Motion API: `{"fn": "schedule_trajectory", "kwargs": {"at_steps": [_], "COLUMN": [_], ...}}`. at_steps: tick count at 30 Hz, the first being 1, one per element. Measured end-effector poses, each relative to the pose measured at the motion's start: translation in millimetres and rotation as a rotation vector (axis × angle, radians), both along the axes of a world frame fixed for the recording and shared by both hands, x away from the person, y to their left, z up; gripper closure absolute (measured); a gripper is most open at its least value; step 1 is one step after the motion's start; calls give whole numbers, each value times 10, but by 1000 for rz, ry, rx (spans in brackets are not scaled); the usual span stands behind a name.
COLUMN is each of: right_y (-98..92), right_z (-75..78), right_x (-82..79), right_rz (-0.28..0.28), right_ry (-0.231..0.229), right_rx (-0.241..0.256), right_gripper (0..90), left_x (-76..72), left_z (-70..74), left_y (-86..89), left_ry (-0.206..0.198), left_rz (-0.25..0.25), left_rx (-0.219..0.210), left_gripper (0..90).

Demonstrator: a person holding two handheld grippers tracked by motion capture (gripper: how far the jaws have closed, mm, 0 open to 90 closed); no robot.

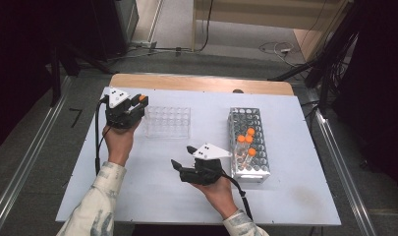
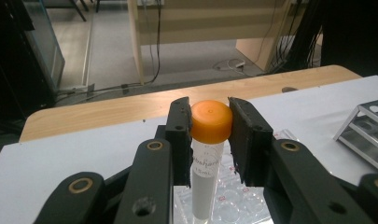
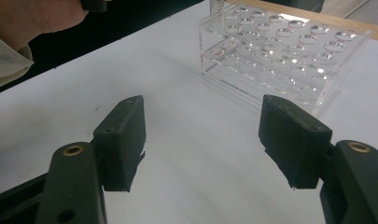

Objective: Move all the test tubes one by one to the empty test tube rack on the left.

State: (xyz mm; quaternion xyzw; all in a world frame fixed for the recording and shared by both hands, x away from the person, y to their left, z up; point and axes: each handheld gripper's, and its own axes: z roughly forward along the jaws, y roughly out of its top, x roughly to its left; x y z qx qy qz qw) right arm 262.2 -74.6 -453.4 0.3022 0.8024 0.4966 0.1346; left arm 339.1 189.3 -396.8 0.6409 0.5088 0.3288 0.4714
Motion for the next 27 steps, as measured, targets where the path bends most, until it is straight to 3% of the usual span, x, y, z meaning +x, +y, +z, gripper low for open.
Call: {"fn": "schedule_trajectory", "kwargs": {"at_steps": [9,21,27], "right_y": [-12,-22,-28], "right_z": [13,1,-2], "right_x": [-10,-11,-6], "right_rz": [0,2,1], "right_ry": [-5,-3,-1], "right_rx": [3,6,7], "right_gripper": [304,305,306], "left_x": [29,-12,-15], "left_z": [-230,-279,-286], "left_y": [-25,-37,-36], "left_ry": [53,22,26], "left_rz": [-7,10,6], "left_rx": [14,5,-1], "left_gripper": [709,708,699]}}
